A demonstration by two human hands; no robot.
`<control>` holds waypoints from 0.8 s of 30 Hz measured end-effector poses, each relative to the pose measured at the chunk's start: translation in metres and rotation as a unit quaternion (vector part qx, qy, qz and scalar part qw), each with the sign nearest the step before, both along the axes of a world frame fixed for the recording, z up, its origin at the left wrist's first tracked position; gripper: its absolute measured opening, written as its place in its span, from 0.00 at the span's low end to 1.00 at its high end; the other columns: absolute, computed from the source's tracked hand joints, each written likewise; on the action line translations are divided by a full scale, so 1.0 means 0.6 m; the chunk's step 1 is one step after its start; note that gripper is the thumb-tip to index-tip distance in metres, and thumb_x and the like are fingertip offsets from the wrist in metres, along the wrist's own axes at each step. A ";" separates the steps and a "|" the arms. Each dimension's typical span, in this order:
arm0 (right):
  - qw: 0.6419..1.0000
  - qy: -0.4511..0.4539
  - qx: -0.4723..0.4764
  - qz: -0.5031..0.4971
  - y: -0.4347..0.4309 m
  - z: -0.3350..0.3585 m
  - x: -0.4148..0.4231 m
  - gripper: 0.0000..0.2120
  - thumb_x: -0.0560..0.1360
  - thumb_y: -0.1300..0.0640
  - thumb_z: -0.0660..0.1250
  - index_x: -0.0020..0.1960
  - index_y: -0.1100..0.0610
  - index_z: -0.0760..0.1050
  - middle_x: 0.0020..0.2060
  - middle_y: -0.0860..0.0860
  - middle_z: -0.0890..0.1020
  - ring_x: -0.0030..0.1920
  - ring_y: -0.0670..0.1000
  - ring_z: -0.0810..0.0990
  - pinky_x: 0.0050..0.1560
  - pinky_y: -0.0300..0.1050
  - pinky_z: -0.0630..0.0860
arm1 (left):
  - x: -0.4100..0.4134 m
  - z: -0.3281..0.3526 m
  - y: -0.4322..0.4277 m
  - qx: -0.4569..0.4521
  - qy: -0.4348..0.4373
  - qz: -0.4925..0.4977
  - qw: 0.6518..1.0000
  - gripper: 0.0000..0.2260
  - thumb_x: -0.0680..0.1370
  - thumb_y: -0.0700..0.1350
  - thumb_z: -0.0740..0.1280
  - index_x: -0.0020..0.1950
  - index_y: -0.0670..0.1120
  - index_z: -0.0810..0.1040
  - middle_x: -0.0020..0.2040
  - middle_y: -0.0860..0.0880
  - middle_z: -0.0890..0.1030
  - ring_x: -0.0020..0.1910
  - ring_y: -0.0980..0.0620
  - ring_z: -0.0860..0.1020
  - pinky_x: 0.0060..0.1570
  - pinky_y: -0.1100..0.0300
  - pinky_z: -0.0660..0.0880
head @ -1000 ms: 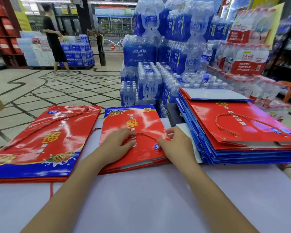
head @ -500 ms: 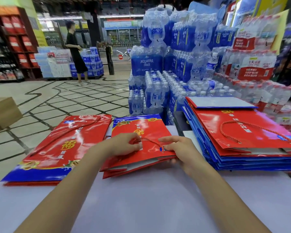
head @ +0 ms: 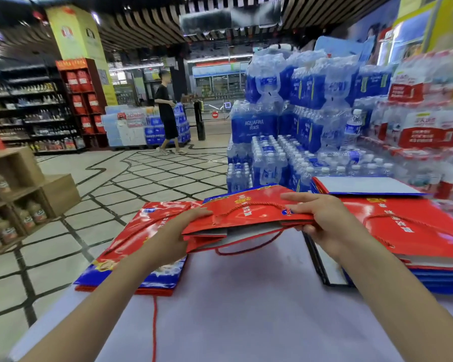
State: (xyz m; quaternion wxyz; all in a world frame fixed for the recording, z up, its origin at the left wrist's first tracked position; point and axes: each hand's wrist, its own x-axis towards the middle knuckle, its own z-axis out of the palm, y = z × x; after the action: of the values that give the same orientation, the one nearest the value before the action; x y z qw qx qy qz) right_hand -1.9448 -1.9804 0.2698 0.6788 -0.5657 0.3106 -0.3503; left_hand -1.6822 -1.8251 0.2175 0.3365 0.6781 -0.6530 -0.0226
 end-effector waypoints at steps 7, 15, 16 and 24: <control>0.997 -0.010 0.036 0.067 0.019 0.058 -0.069 0.13 0.77 0.67 0.61 0.55 0.63 0.82 0.41 0.59 0.83 0.29 0.50 0.75 0.19 0.34 0.66 | 0.000 -0.031 -0.018 -0.128 0.012 0.037 0.991 0.19 0.72 0.46 0.69 0.61 0.60 0.76 0.58 0.68 0.77 0.58 0.67 0.76 0.57 0.74 0.69; 0.983 0.046 -0.173 -0.038 -0.001 -0.005 -0.081 0.17 0.77 0.67 0.61 0.63 0.55 0.74 0.48 0.56 0.81 0.39 0.51 0.79 0.33 0.43 0.77 | -0.013 -0.030 -0.023 -0.212 0.082 0.138 0.964 0.14 0.72 0.56 0.62 0.46 0.50 0.82 0.44 0.42 0.82 0.42 0.38 0.80 0.43 0.51 0.74; 0.952 0.136 -0.268 -0.053 -0.009 -0.025 -0.073 0.19 0.74 0.66 0.66 0.63 0.53 0.74 0.52 0.54 0.79 0.45 0.50 0.78 0.42 0.43 0.78 | -0.016 -0.026 -0.019 -0.216 0.104 0.121 0.963 0.12 0.74 0.54 0.64 0.46 0.49 0.81 0.43 0.42 0.82 0.43 0.38 0.79 0.43 0.55 0.73; 0.945 0.112 -0.307 -0.014 -0.031 -0.049 -0.019 0.11 0.73 0.55 0.74 0.54 0.47 0.79 0.47 0.42 0.84 0.49 0.46 0.82 0.53 0.45 0.77 | -0.065 0.048 -0.019 -0.215 0.296 0.047 0.929 0.03 0.78 0.45 0.69 0.50 0.48 0.79 0.45 0.53 0.85 0.44 0.60 0.81 0.47 0.65 0.75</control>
State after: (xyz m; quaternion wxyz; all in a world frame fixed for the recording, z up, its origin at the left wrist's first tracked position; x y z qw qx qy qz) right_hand -1.9559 -1.9992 0.2402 0.4284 -0.7778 0.2697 -0.3724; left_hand -1.7209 -1.8364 0.2464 0.6532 0.5817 -0.4803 -0.0658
